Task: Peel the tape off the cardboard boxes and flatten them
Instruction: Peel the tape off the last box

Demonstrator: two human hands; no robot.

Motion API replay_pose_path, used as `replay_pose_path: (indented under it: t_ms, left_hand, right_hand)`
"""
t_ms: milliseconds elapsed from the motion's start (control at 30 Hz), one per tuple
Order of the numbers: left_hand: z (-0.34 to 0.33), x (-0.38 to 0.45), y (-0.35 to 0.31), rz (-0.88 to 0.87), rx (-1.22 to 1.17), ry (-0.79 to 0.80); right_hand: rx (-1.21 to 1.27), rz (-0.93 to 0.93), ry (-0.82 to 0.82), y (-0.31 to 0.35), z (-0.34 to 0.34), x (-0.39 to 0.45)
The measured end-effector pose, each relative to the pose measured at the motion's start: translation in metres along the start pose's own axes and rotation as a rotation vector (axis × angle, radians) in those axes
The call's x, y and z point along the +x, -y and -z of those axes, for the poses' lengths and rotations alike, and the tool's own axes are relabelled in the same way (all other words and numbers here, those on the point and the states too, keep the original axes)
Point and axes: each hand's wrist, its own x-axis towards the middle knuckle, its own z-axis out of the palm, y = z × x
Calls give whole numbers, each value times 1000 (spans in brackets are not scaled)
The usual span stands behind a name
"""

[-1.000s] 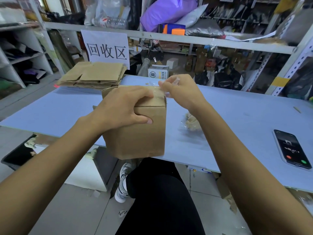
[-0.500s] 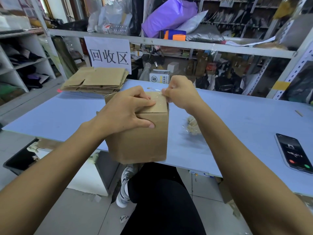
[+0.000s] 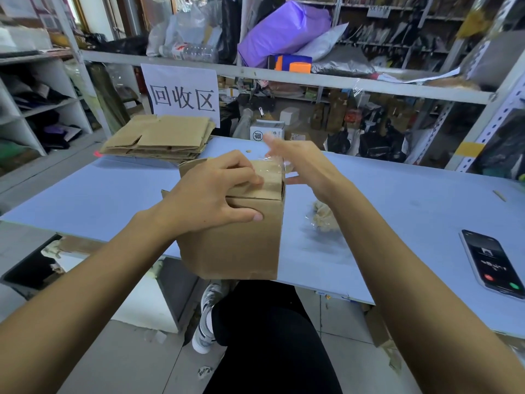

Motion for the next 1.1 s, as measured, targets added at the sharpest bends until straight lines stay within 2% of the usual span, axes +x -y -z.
replay_pose_path:
  t_ms: [100,233,300,533,633,733,833,1000,1100]
  left_hand:
    - [-1,1,0,7,16,1]
    - [-2,-2,-3,73,127,61]
    - [2,-4,-8,132,158,110]
    - [27,5,-8,320,177,458]
    - [30,6,-10,366,139,442]
    - [27,5,-14,364,137,380]
    - [26,6,-18,344,126,378]
    - [28,12,-15,287,196,388]
    - [29,12,-11,225,315,318]
  right_hand:
    - [-62,47,-34,0,0,5]
    - [134,35,-140,-6,-6,9]
    - [271,12,-143,-12,-9,9]
    - [701,-70,-110,-19,-32,6]
    - [635,-66,-20,-11,-31,1]
    - [393,-57,143,-16,-17,-3]
    - [368,-89,271,-22,-2,-3]
    - [453,18,93,-11,0,4]
    - [246,107,-10,-4,-8,9]
